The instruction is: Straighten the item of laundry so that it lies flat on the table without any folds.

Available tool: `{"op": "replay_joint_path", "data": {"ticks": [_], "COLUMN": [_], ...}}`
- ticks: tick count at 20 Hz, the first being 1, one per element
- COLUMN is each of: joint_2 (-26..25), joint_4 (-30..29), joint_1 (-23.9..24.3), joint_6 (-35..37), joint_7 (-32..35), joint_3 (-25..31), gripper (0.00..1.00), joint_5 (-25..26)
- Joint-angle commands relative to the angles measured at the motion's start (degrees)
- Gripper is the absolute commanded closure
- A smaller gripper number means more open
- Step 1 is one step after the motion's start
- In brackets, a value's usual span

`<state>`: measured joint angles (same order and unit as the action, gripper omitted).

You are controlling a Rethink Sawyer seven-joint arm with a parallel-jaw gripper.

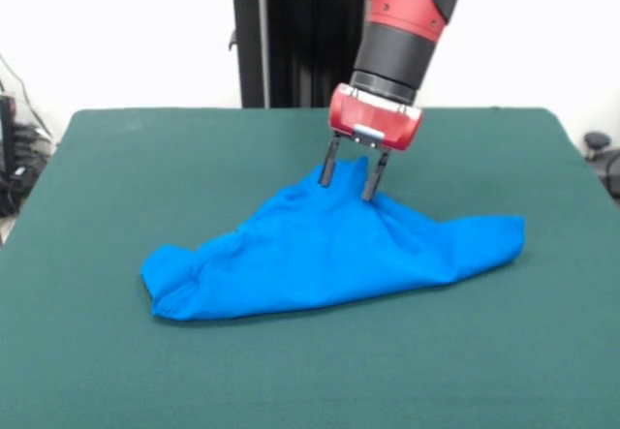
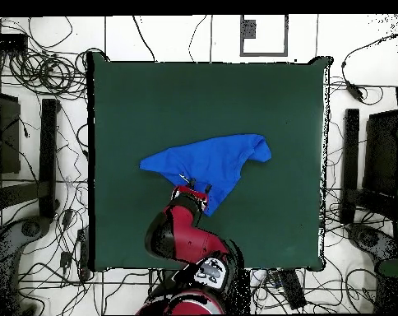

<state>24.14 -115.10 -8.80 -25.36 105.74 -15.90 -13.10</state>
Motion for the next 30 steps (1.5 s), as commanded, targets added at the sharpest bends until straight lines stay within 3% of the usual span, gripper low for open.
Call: {"op": "replay_joint_path", "data": {"ticks": [1,17,30], "joint_2": [-1.1,-3.6,-6.1], "joint_4": [-2.7,-2.2,-2.0], "joint_1": [-2.7,-0.9,-2.5], "joint_6": [-2.1,-5.6,-9.1], "joint_7": [18.5,20.0,21.3], "joint_3": [6.4,7.6,7.8], "gripper": [0.00,0.00,0.00], "joint_5": [-6.0,-2.6,-4.5]}}
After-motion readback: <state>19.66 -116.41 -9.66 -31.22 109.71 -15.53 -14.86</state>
